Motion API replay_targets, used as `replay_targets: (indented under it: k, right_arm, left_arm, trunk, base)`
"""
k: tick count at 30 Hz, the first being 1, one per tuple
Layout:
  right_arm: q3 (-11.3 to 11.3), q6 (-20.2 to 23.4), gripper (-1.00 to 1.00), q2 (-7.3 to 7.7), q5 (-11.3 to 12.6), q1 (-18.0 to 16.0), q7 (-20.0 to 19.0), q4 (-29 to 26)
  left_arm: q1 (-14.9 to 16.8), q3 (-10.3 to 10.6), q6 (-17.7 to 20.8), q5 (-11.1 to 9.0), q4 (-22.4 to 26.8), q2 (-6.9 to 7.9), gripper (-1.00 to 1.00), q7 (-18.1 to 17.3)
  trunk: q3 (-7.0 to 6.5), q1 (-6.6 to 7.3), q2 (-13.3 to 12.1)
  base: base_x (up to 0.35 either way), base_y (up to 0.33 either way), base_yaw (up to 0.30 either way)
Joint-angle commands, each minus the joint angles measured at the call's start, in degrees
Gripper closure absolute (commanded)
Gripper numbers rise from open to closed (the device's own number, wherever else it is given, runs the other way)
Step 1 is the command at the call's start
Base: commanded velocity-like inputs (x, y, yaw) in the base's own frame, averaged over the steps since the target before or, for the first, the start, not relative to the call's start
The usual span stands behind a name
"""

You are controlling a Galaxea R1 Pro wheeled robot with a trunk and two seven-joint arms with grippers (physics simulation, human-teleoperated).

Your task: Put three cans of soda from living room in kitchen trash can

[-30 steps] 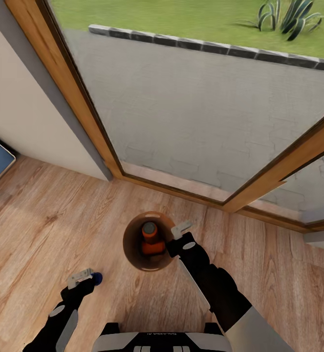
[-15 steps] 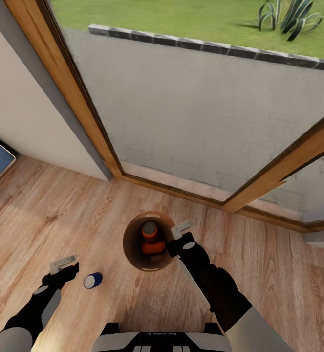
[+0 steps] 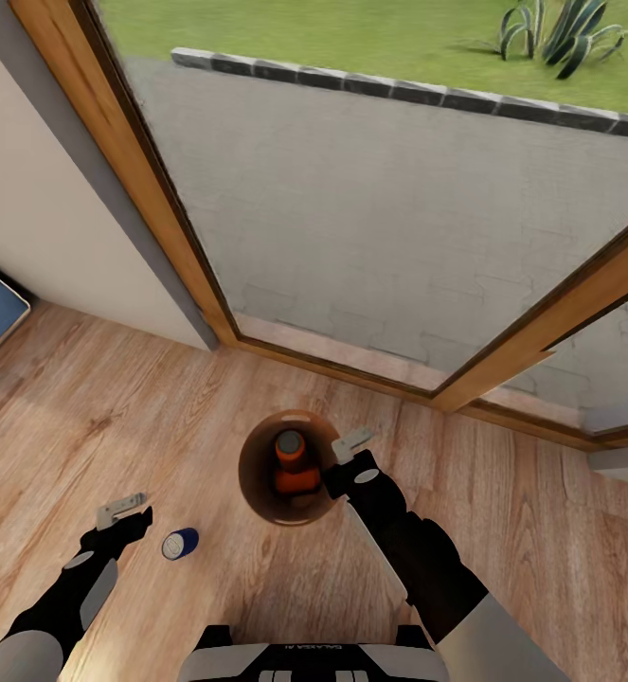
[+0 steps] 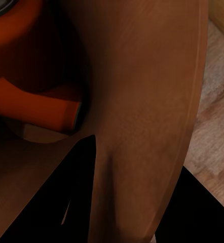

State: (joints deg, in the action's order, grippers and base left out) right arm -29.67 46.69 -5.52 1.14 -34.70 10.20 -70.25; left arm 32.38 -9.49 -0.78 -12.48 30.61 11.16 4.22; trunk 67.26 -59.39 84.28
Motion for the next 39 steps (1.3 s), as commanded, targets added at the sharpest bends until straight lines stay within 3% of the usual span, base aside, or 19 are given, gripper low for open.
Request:
replay_targets:
  k: [1, 4, 20, 26, 39]
  right_arm:
    - [0.0, -0.1, 1.00, -0.01, 0.6, 0.0, 0.0, 0.0]
    - [0.0, -0.1, 1.00, -0.02, 0.6, 0.0, 0.0, 0.0]
    - [0.0, -0.1, 1.00, -0.02, 0.6, 0.0, 0.0, -0.1]
    - [0.0, -0.1, 1.00, -0.02, 0.6, 0.0, 0.0, -0.1]
    - [-0.1, -0.1, 1.00, -0.02, 0.5, 0.0, 0.1, -0.2]
  left_arm:
    - [0.0, 0.0, 0.0, 0.0, 0.0, 0.00, -1.00, 0.0]
    - [0.0, 0.0, 0.0, 0.0, 0.1, 0.00, -1.00, 0.0]
    - [0.0, 0.0, -0.1, 0.0, 0.2, 0.00, -1.00, -0.2]
    - [0.0, 0.1, -0.1, 0.0, 0.4, 0.00, -1.00, -0.2]
    - [0.0, 0.1, -0.1, 0.0, 0.4, -0.03, -1.00, -0.2]
  trunk:
    - [0.00, 0.00, 0.0]
    - [0.00, 0.00, 0.0]
    - [2.87, -3.51, 6.4]
    - [2.87, -3.51, 6.4]
    - [5.02, -6.15, 11.2]
  base:
    - [0.000, 0.000, 0.000]
    - [0.000, 0.000, 0.000]
    - [0.000, 0.000, 0.000]
    - [0.000, 0.000, 0.000]
    - [0.000, 0.000, 0.000]
